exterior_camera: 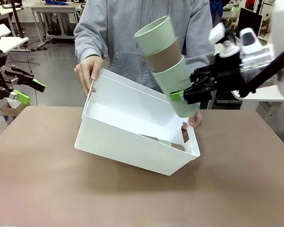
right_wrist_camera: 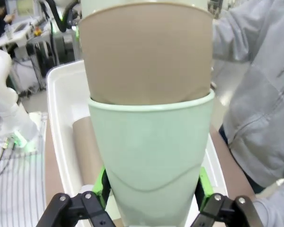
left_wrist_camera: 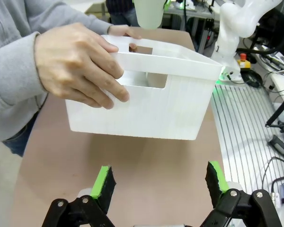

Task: Stack the cups and store them in the basket.
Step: Place the stack of Reusable plastic cups into the Pantry Basket.

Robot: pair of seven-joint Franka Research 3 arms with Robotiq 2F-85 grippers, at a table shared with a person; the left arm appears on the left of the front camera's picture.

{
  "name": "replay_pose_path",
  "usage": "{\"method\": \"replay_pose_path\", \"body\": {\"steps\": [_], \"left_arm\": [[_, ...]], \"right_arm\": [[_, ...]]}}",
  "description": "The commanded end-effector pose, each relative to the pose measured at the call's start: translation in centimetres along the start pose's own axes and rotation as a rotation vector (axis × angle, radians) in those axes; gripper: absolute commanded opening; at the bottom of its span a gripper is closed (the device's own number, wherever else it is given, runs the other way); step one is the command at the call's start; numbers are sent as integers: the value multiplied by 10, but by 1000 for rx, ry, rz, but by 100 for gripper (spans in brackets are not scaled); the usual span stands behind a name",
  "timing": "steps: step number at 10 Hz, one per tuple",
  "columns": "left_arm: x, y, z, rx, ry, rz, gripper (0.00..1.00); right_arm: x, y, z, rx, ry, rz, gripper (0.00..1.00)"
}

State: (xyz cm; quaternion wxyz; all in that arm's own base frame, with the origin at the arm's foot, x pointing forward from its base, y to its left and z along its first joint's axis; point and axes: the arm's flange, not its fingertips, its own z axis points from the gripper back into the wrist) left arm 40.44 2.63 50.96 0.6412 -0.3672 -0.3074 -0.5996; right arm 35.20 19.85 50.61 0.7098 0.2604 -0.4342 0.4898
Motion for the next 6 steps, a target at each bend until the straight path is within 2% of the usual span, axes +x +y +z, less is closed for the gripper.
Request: {"method": "replay_pose_path", "body": {"steps": [1,3,6], "left_arm": [[3,-2,2,-3,2,10,100],[3,-2,2,-3,2,10,100],[3,-2,2,-3,2,10,100]], "right_arm": [[12,-2,-22,-42,140,-14,86],[15,-5,-52,-71,244,0,86],[14,-24,-95,-79,348,21,86]]}}
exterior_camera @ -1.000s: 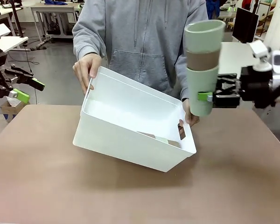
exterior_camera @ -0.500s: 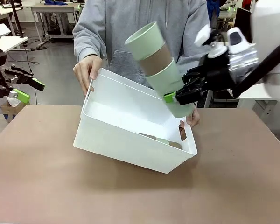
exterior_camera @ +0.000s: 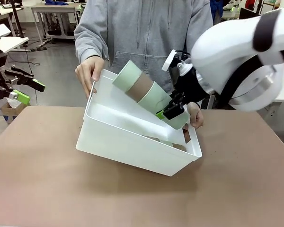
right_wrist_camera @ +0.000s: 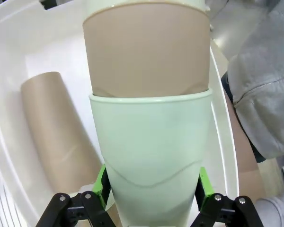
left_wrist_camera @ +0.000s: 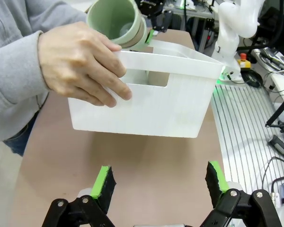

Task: Stack the cups and store them in the basket.
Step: Place the stack of Reusable plastic cups into the Pantry Basket.

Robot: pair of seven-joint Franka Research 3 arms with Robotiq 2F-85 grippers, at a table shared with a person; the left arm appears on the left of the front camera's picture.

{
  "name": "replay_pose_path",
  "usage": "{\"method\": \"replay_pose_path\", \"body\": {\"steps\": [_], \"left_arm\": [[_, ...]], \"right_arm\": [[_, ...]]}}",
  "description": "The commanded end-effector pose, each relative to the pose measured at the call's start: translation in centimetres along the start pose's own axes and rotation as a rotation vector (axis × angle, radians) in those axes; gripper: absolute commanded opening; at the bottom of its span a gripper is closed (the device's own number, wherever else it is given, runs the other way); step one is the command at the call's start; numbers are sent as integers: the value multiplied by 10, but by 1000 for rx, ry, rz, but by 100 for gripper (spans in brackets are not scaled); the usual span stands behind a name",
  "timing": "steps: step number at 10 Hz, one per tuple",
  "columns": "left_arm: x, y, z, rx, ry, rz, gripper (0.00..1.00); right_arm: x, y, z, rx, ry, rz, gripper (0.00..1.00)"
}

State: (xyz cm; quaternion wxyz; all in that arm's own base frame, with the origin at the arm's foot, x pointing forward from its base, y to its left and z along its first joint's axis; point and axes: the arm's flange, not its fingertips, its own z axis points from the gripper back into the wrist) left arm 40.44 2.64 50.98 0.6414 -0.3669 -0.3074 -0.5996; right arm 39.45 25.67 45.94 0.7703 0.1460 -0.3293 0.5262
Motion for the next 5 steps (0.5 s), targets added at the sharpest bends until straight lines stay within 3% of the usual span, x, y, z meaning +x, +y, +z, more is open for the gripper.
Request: {"method": "replay_pose_path", "body": {"steps": [1,5], "left_arm": [[3,-2,2,-3,1,10,100],[3,-2,2,-3,1,10,100]], "right_arm": [[24,-11,-16,-11,43,-11,86],[14,-8,-57,6,116,30,86]]}}
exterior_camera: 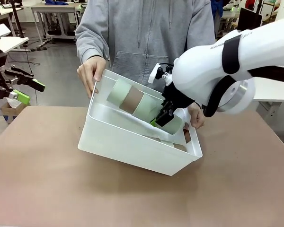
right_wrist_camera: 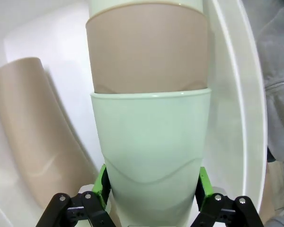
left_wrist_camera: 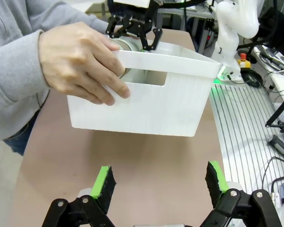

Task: Stack the cups and store them in the basket.
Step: Place the stack of Reusable plastic cups into the Pantry Basket.

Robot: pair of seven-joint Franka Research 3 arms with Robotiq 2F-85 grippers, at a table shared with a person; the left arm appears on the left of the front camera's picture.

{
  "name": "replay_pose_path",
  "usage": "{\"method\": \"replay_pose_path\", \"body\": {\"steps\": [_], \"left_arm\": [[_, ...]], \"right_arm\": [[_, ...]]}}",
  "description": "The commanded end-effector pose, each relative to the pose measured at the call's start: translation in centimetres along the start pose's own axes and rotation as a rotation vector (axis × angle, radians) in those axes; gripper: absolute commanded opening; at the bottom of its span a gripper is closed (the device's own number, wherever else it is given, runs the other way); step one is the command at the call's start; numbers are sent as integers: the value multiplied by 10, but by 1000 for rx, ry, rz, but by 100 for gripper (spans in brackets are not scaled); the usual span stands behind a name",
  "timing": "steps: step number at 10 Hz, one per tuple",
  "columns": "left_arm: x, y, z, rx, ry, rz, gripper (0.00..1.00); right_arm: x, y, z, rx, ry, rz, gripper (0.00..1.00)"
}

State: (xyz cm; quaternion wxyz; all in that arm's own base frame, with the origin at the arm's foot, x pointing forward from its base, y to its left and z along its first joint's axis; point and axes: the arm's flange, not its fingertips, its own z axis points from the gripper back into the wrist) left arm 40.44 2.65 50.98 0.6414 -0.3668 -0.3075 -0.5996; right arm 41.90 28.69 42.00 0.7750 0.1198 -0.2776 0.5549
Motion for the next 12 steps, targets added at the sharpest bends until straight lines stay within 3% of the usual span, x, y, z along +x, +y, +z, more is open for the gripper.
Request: {"method": "replay_pose_path", "body": {"steps": [1,8,9,12], "left_arm": [[3,-2,2,-3,1,10,100],[3,-2,2,-3,1,10,100],[3,-2,2,-3,1,10,100],[3,-2,2,-3,1,10,100]], "right_arm": [[10,0,-7,-23,15,-6,86],[-5,10,-22,-20,-22,84,86],[-7,8,-26,-18,-36,95,100],[-13,2,-23,-14,-72,116,100]]}}
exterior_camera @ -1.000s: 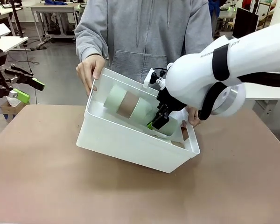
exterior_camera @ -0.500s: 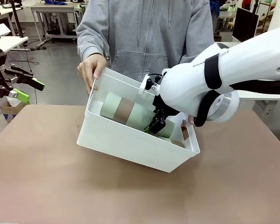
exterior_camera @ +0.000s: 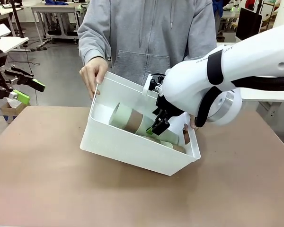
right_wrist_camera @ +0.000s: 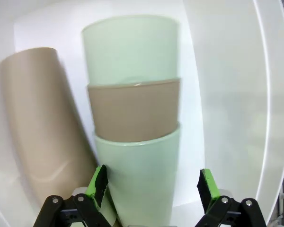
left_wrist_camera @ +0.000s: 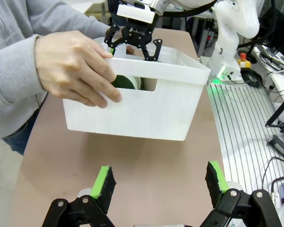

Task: Stack the cups and store them in the basket.
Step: Place the stack of Reusable plastic cups into the Pantry Basket.

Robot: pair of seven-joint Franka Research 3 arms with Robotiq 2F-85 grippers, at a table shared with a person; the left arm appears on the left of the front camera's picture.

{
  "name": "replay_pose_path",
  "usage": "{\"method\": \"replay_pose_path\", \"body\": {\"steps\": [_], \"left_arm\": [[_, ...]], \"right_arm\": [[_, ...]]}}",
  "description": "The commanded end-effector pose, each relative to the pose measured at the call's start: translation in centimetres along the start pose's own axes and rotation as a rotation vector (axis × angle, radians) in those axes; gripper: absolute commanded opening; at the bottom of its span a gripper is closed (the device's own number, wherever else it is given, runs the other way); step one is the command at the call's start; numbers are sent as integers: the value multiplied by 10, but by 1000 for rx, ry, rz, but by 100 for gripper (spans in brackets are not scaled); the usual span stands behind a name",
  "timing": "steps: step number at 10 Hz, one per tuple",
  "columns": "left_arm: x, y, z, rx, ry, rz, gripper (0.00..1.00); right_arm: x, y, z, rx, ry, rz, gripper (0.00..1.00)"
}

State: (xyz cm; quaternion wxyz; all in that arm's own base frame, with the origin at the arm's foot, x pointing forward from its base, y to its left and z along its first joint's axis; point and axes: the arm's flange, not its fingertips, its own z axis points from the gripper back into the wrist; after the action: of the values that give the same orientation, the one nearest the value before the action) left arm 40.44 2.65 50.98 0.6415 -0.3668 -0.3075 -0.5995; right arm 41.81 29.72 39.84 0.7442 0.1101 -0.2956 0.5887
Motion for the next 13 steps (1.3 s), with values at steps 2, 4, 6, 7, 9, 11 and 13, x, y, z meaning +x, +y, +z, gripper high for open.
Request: {"method": "replay_pose_path", "body": {"steps": [2,4,6,7,9,11,13], "left_arm": [[3,-2,2,-3,1,10,100],[3,-2,2,-3,1,10,100],[3,-2,2,-3,1,10,100],[3,-2,2,-3,1,10,100],[3,-2,2,-3,1,10,100],[3,-2,2,-3,1,10,100],[3,-2,2,-3,1,10,100]], "right_arm": [[-11,-5,27,6,-68,22,100],[-29,-6,92,45,-145,0,100],[-58,-11,161,82,-271,-28,100],[-75,-17,193,81,-311,-37,100],[-124,-37,242,146,-403,-81,100],[-177,-53,269,158,-472,-143,100],[-214,-68,274,154,-505,-172,100]]}}
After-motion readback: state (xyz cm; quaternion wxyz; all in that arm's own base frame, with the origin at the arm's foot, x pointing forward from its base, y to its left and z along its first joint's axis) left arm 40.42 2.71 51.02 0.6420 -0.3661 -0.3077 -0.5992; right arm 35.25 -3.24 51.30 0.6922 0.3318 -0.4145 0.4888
